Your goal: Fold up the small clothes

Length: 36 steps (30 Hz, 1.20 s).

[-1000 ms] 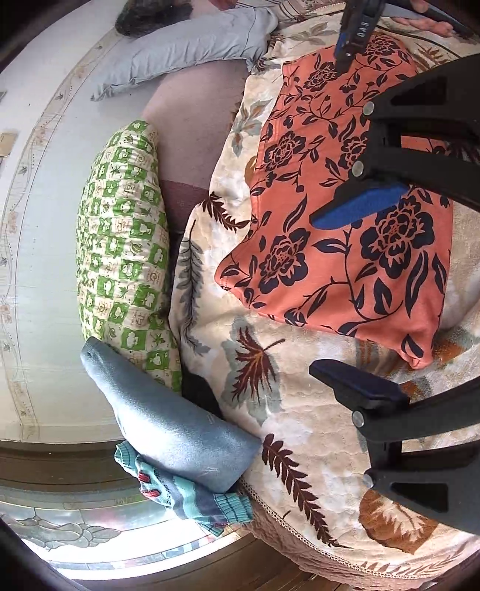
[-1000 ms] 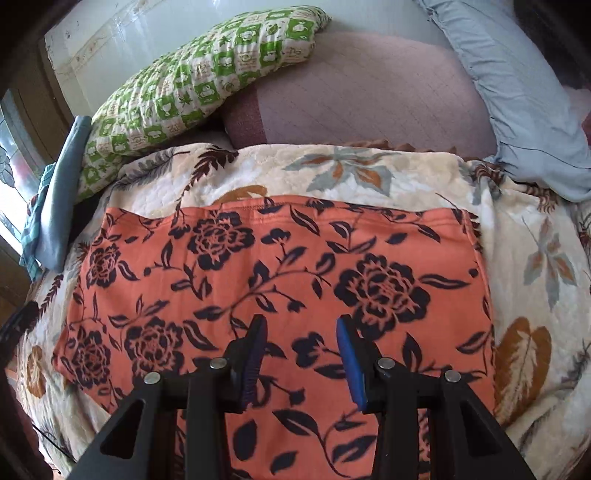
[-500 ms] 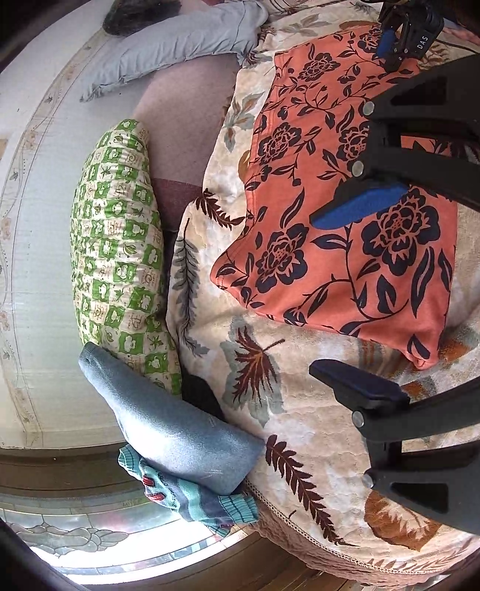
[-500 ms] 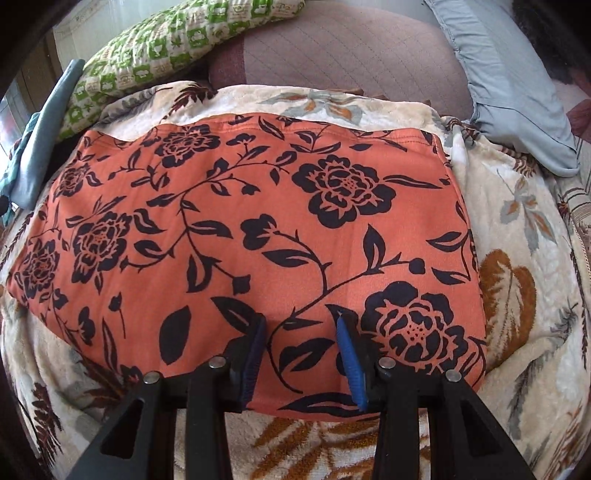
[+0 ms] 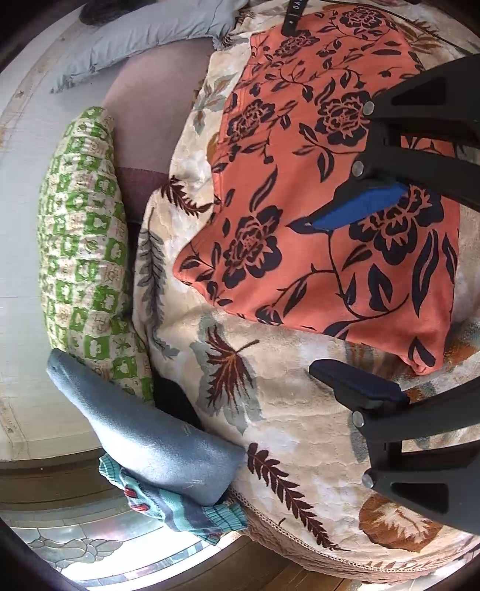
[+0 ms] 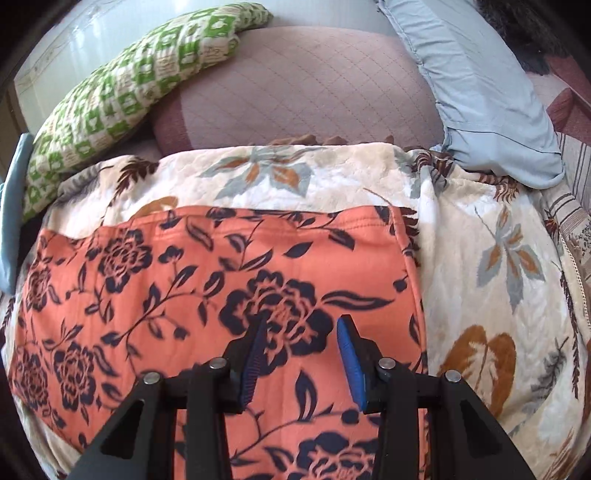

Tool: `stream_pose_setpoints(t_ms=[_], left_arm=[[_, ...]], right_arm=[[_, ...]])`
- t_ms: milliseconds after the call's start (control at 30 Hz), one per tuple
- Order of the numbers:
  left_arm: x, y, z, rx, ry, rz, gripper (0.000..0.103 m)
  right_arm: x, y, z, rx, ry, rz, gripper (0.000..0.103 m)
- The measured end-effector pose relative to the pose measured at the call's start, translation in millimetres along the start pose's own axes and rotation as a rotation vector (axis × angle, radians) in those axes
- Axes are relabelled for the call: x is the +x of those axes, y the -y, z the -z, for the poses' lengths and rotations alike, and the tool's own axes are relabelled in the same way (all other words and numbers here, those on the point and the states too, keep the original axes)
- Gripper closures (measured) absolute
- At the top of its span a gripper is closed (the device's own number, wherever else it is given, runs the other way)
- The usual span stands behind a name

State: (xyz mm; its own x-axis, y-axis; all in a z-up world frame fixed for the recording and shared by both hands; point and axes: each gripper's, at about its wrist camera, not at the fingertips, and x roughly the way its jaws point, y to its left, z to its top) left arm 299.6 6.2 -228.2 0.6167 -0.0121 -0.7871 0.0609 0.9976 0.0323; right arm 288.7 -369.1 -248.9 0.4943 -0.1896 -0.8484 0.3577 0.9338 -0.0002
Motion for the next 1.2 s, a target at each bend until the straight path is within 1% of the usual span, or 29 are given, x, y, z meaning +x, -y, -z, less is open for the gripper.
stream_pose_setpoints(t_ms=[100, 167, 233, 300, 367, 467, 533, 600, 667, 700, 733, 800, 833, 867, 900, 967, 1000, 1067, 1133, 1200], left_arm=[[24, -2, 8, 0.009, -0.096, -0.035, 0.030], [39, -5, 15, 0.001, -0.167, -0.017, 0.029], [40, -12, 17, -0.028, -0.171, 0.004, 0.027], [41, -12, 18, -0.005, -0.183, 0.009, 0.026], [41, -11, 20, 0.022, -0.184, -0.003, 0.025], [35, -11, 20, 0.027, -0.177, -0.006, 0.025], [26, -12, 18, 0.019, -0.153, -0.011, 0.026], [12, -12, 15, 0.019, -0.102, -0.014, 0.026], [2, -6, 12, 0.032, -0.059, 0.010, 0.026], [2, -2, 12, 0.051, -0.057, 0.014, 0.026], [5, 2, 13, 0.074, -0.069, -0.001, 0.026], [22, 5, 19, 0.100, -0.130, -0.037, 0.026], [33, 3, 23, 0.097, -0.162, -0.033, 0.024], [37, -2, 24, 0.068, -0.162, -0.014, 0.022], [36, -9, 22, 0.031, -0.172, -0.008, 0.017], [30, -18, 19, -0.019, -0.189, 0.022, 0.017], [27, -22, 18, -0.031, -0.182, 0.028, 0.017], [18, -32, 17, -0.061, -0.163, 0.009, 0.017], [10, -47, 15, -0.107, -0.146, 0.002, 0.018], [6, -63, 15, -0.158, -0.146, -0.003, 0.018]], right_arm=[[21, 24, 0, 0.077, -0.041, -0.007, 0.060], [28, 37, 8, 0.105, -0.068, -0.037, 0.060], [23, 43, 21, 0.096, -0.057, -0.063, 0.060], [16, 44, 33, 0.068, -0.056, -0.069, 0.060], [8, 42, 41, 0.033, -0.065, -0.055, 0.060], [-7, 38, 50, -0.010, -0.074, -0.027, 0.059], [-21, 35, 59, -0.032, -0.065, -0.018, 0.059], [-36, 30, 71, -0.056, -0.044, -0.021, 0.059], [-44, 25, 85, -0.080, -0.044, -0.019, 0.058], [-46, 23, 92, -0.083, -0.046, -0.016, 0.057], [-44, 23, 100, -0.082, -0.052, -0.010, 0.056], [-38, 25, 117, -0.060, -0.076, -0.011, 0.053], [-36, 27, 123, -0.047, -0.073, -0.018, 0.051], [-39, 28, 126, -0.041, -0.051, -0.022, 0.051], [-41, 29, 127, -0.039, -0.051, -0.025, 0.051], [-46, 33, 126, -0.009, -0.060, -0.054, 0.051], [-51, 37, 126, 0.024, -0.047, -0.089, 0.051], [-62, 45, 128, 0.094, -0.001, -0.172, 0.051], [-70, 46, 131, 0.139, 0.037, -0.216, 0.051], [-75, 39, 131, 0.160, 0.067, -0.274, 0.051]])
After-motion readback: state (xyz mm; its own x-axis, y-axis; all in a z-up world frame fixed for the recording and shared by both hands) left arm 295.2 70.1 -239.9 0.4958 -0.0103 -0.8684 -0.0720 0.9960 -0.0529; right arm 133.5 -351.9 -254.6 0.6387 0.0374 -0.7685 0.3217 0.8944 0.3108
